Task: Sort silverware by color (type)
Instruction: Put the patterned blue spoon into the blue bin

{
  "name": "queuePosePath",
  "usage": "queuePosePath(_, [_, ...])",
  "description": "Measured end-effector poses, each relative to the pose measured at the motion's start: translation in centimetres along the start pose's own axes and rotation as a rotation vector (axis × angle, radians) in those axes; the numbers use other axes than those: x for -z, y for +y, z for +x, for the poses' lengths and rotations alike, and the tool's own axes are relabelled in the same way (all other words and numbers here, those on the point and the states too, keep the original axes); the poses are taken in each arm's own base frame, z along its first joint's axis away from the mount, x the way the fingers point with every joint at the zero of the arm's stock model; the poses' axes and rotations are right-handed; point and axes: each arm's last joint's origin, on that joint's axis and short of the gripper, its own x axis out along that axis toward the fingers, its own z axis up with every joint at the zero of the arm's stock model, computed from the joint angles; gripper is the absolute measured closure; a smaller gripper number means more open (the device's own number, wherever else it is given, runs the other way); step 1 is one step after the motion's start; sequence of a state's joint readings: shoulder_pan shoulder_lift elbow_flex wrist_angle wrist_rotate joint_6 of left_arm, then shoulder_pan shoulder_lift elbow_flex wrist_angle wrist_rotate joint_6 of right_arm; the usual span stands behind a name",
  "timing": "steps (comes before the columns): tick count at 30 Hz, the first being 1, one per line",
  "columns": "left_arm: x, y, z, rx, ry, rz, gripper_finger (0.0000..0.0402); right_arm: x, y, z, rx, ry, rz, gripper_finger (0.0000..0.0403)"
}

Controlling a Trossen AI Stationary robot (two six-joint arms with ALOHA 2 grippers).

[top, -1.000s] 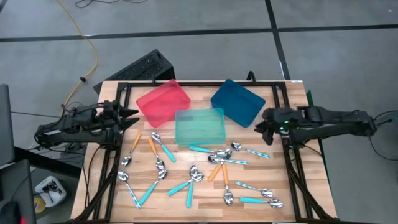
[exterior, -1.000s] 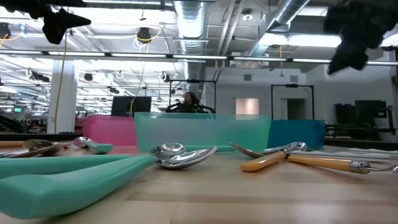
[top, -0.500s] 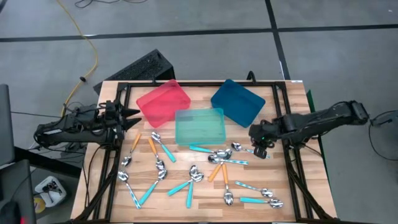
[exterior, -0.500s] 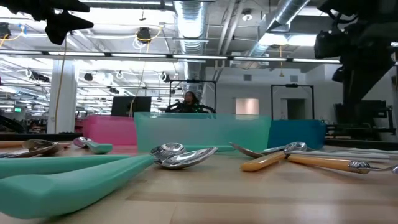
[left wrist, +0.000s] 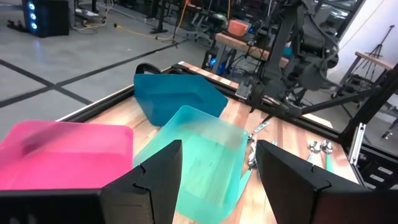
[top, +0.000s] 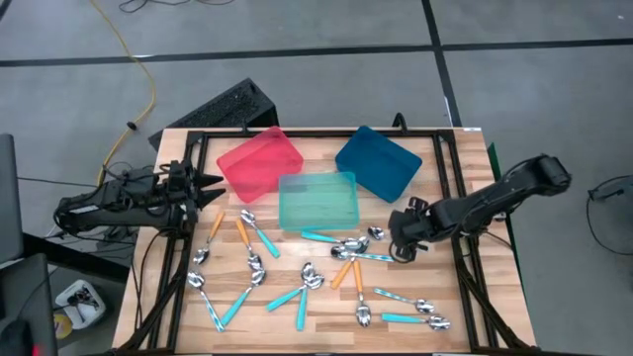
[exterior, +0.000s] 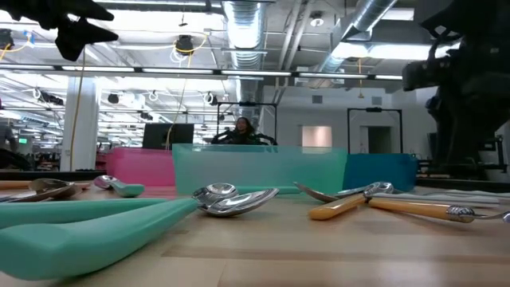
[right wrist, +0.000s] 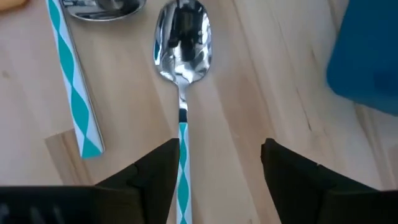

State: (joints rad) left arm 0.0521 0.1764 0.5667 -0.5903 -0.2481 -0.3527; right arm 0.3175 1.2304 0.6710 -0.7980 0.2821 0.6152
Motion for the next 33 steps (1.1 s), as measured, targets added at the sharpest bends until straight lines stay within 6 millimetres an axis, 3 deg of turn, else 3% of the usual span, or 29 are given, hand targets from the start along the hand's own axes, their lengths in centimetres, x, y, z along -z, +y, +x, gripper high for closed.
queuePosePath(8, [0.0, 0.0, 0.0, 0.0, -0.001, -0.001, 0.0212, 1.1, -0.1, 2.8, -0.019, -0.053, 0.036, 0.0159])
queuePosePath(25, [0.0, 0.0, 0.0, -0.003, 0.003, 0.001, 0.0212, 3.4, 0.0, 5.1, -0.062, -0.126, 0.076, 0.0162])
queuePosePath(33, [0.0, 0.0, 0.0, -0.003, 0.004, -0.005, 0.0212, 3.7, -0.1, 5.2, -0.07, -0.097, 0.091, 0.024])
